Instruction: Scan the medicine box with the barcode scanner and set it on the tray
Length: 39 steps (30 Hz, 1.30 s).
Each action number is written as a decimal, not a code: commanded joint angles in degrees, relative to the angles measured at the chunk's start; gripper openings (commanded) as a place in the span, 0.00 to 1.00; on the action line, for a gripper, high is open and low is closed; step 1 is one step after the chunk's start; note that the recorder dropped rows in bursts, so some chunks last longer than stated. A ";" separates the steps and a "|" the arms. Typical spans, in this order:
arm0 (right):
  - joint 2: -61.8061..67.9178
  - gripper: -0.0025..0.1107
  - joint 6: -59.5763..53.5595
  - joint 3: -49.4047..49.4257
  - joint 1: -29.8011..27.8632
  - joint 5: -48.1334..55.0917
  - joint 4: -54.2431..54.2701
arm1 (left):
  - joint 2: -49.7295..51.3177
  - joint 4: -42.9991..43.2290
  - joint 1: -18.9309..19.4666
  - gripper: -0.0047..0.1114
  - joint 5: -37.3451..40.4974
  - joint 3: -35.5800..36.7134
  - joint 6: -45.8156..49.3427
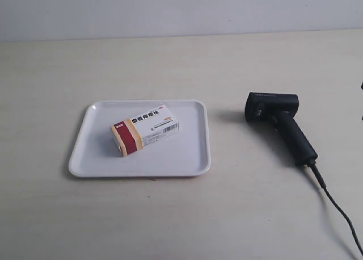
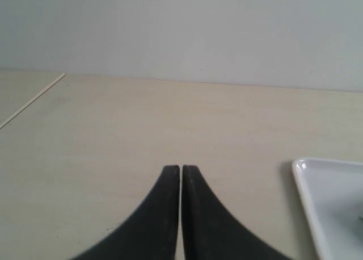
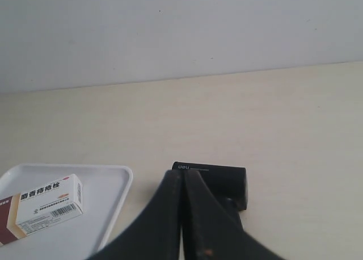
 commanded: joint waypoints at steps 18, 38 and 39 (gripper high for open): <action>-0.40 0.02 0.05 0.25 -0.06 -0.62 0.04 | -0.38 0.38 -0.40 0.07 0.35 0.09 -0.42; -8.61 0.02 38.12 9.16 -0.06 -1.47 -38.96 | -0.38 0.38 -0.40 0.07 0.35 0.09 -0.42; -10.19 0.02 37.82 10.11 -0.06 -1.47 -38.41 | -0.38 0.38 -0.40 0.07 0.35 0.09 -0.42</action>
